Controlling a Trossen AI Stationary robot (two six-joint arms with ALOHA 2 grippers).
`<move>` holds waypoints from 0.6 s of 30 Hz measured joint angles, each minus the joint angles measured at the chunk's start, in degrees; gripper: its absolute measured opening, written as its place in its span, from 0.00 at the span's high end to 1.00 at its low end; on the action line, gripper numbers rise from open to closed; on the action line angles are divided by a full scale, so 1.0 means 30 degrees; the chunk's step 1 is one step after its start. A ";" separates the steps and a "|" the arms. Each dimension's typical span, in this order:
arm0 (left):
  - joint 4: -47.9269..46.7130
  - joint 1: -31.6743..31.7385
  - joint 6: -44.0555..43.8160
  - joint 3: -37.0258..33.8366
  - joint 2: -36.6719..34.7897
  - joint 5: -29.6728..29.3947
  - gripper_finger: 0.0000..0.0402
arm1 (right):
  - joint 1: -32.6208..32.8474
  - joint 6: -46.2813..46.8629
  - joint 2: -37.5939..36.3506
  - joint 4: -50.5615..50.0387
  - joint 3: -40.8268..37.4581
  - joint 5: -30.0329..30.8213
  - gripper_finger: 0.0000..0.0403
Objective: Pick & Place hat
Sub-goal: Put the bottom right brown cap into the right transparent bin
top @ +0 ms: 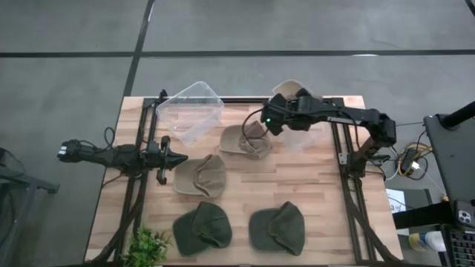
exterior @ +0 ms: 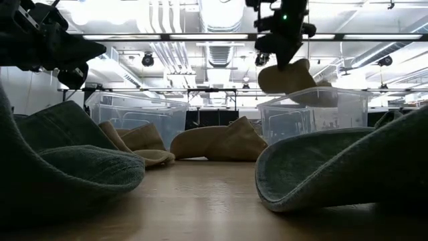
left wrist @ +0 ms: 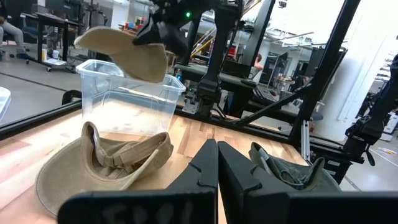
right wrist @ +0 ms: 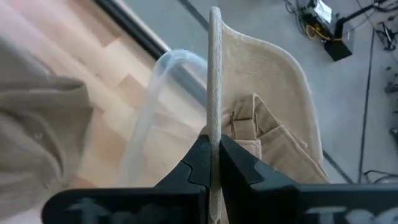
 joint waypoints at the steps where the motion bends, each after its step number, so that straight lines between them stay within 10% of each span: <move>1: 0.0000 -0.0007 0.0004 0.0004 0.0000 0.0000 0.99 | -0.0013 -0.0203 0.0203 0.0003 0.0000 -0.0033 0.97; 18: -0.0036 0.0000 -0.0004 0.0000 0.0000 0.0007 0.99 | -0.1416 0.1046 0.1103 -0.1563 0.0000 -0.2823 0.94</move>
